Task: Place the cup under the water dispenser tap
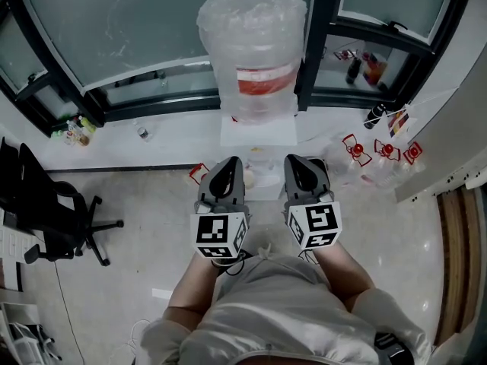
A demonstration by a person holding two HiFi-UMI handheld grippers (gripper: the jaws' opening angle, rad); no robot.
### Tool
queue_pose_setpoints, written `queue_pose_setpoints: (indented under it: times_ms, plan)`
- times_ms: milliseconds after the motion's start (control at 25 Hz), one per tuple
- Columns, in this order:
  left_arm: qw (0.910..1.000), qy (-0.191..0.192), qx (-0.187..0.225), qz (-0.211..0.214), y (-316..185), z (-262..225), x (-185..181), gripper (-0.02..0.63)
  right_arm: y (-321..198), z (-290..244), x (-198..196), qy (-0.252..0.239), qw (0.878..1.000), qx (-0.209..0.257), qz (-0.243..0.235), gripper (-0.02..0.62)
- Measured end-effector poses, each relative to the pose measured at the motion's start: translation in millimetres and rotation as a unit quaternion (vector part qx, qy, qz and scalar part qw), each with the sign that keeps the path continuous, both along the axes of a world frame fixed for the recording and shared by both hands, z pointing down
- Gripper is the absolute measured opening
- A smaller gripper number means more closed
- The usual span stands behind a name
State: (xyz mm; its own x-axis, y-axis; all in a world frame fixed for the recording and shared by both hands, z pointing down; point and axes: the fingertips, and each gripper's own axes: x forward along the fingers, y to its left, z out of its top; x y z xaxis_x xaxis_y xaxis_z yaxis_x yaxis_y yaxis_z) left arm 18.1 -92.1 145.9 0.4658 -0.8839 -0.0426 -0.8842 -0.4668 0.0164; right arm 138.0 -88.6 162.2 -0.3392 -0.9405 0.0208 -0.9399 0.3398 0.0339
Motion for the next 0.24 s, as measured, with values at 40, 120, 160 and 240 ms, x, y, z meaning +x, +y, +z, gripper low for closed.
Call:
queue_pose_setpoints:
  times_ms: [40, 120, 160, 240]
  plan:
    - [1.0000, 0.000, -0.001, -0.001, 0.1, 0.3, 0.3, 0.020, 0.4, 0.5, -0.1, 0.000, 1.000, -0.001, -0.002, 0.025]
    - [1.0000, -0.001, -0.002, -0.003, 0.3, 1.9, 2.7, 0.020, 0.8, 2.8, 0.7, 0.000, 1.000, -0.003, -0.007, 0.025]
    - [1.0000, -0.002, -0.002, -0.004, 0.6, 3.1, 4.9, 0.020, 0.9, 4.4, 1.3, 0.000, 1.000, -0.005, -0.009, 0.025]
    - [1.0000, -0.005, -0.003, -0.003, 1.8, 6.1, 10.1, 0.020, 1.1, 7.9, 2.8, 0.001, 1.000, -0.009, -0.012, 0.025]
